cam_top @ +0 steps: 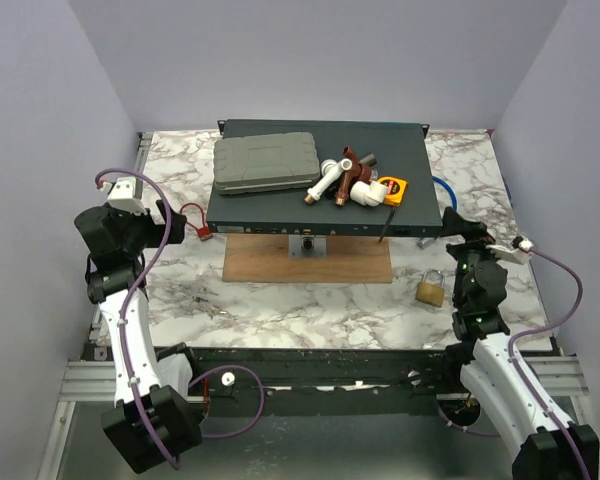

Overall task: Unlock with the key
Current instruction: Move the distractor to the center of the board.

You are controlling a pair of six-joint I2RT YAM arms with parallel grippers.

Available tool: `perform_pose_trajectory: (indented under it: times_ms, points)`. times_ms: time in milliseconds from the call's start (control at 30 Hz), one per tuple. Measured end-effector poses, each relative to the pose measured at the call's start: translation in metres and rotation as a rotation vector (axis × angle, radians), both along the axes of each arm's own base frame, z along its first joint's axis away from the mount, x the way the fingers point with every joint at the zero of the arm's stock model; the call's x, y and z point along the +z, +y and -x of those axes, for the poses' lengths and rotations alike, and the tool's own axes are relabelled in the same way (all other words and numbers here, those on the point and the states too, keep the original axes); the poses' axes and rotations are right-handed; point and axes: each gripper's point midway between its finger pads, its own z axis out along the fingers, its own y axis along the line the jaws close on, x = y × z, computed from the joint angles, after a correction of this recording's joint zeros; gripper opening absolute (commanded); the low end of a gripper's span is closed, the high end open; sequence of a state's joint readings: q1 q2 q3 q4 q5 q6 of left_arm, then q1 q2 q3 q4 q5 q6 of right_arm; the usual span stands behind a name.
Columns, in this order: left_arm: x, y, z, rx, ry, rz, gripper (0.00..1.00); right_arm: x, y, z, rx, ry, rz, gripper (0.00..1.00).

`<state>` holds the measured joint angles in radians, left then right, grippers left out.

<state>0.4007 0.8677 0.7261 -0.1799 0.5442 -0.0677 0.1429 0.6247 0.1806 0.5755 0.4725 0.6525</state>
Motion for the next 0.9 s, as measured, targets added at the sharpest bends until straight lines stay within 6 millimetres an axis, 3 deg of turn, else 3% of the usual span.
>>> perform_pose_trajectory:
  times_ms: [167, 267, 333, 400, 500, 533, 667, 900]
  points:
    - [-0.004, -0.008, 0.015, -0.082, 0.09, 0.034, 0.79, -0.01, 0.039, -0.004, 0.212, 0.079, -0.071, 1.0]
    - [-0.017, -0.019, 0.029, -0.147, 0.147, 0.037, 0.73, -0.022, 0.063, -0.002, 0.338, 0.152, -0.079, 0.98]
    - [-0.025, -0.026, 0.039, -0.181, 0.174, 0.035, 0.66, -0.03, 0.073, 0.003, 0.395, 0.187, -0.087, 0.8]
    - [-0.029, -0.032, 0.048, -0.204, 0.182, 0.029, 0.57, -0.033, 0.081, 0.008, 0.444, 0.204, -0.097, 0.55]
    - [-0.024, -0.042, 0.061, -0.251, 0.156, 0.001, 0.33, -0.036, 0.092, 0.015, 0.508, 0.223, -0.101, 0.1]
    - [-0.022, -0.044, 0.064, -0.269, 0.143, -0.014, 0.26, -0.039, 0.095, 0.018, 0.53, 0.235, -0.108, 0.02]
    - [-0.021, -0.049, 0.067, -0.314, 0.124, -0.037, 0.09, -0.062, 0.106, 0.028, 0.593, 0.314, -0.128, 0.01]
    - [-0.021, -0.058, 0.071, -0.379, 0.097, -0.048, 0.0, -0.111, 0.119, 0.052, 0.663, 0.476, -0.153, 0.01]
